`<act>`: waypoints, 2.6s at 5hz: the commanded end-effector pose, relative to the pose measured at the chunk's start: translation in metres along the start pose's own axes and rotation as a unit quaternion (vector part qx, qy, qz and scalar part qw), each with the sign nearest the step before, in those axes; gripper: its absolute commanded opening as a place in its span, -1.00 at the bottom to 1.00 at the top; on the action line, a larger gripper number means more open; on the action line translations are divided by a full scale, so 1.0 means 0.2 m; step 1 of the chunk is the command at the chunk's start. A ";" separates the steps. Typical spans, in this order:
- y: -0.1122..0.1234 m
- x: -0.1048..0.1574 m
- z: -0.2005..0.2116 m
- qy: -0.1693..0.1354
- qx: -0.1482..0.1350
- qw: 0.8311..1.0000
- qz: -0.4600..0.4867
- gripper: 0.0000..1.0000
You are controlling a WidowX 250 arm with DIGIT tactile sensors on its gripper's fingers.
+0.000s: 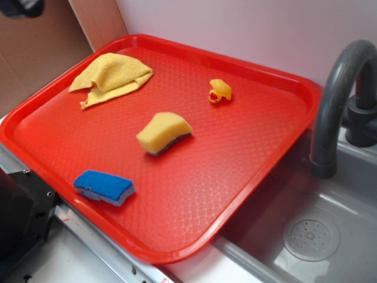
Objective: Grab the yellow duck.
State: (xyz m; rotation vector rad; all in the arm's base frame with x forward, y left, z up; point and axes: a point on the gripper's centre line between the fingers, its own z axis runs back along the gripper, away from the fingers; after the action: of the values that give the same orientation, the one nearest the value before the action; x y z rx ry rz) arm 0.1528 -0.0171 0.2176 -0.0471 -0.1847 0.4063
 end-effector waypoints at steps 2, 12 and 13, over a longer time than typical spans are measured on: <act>-0.17 0.38 -0.34 -0.010 -0.040 0.999 -0.033 1.00; -0.44 0.45 -1.19 0.046 0.056 0.994 -0.078 -1.00; -0.40 0.45 -1.09 0.053 0.043 0.995 -0.071 -1.00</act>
State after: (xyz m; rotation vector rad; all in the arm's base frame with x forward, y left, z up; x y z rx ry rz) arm 0.3016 -0.0624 0.0195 0.0356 -0.0339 0.2586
